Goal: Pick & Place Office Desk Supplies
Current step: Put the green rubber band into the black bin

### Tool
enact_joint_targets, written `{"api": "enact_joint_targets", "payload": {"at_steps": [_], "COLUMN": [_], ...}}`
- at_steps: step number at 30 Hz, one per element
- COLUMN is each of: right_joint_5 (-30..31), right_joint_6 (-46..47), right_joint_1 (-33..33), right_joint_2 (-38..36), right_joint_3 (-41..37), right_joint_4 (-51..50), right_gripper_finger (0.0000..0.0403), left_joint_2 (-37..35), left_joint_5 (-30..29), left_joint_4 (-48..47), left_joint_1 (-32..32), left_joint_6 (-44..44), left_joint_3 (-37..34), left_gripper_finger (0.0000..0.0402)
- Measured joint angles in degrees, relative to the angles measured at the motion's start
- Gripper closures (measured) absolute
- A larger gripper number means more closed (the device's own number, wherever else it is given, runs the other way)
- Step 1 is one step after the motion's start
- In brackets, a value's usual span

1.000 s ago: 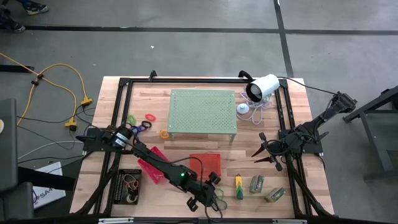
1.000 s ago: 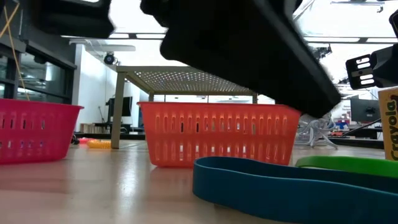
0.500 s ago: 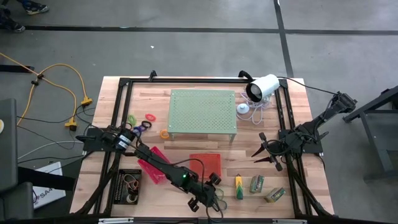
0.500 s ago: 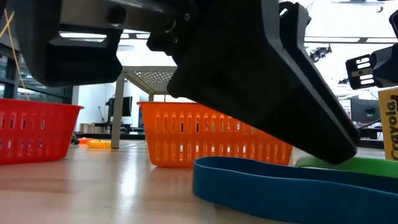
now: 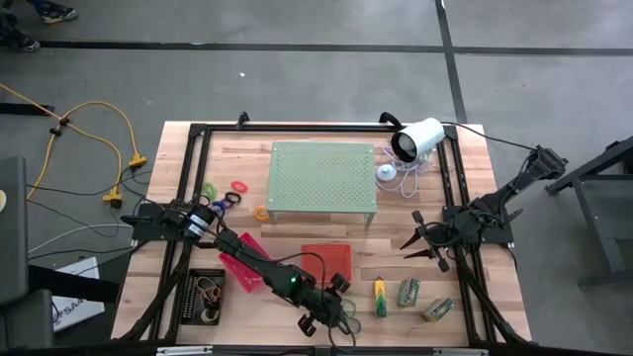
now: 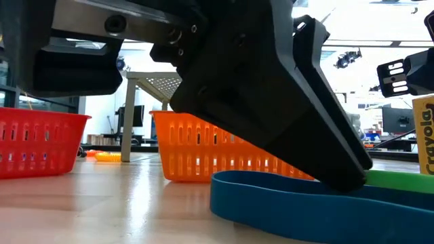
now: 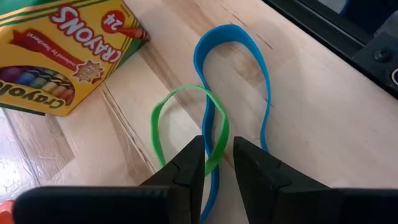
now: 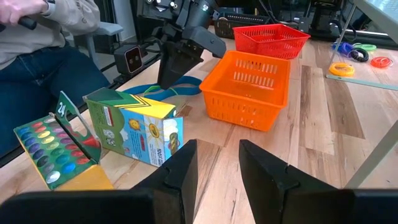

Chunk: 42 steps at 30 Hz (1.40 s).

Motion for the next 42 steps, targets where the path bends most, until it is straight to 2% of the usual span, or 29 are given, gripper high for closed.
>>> {"api": "enact_joint_targets", "payload": {"at_steps": [42], "right_joint_5": [-0.02], "right_joint_6": [0.0], "right_joint_1": [0.02], "right_joint_2": [0.0], "right_joint_3": [-0.01], "right_joint_4": [0.09], "right_gripper_finger": [0.0296], "left_joint_2": [0.0], "left_joint_5": [0.09], "left_joint_4": [-1.4], "left_joint_1": [0.0], "left_joint_6": [-0.37], "left_joint_3": [0.0], "left_gripper_finger": [0.0323]}}
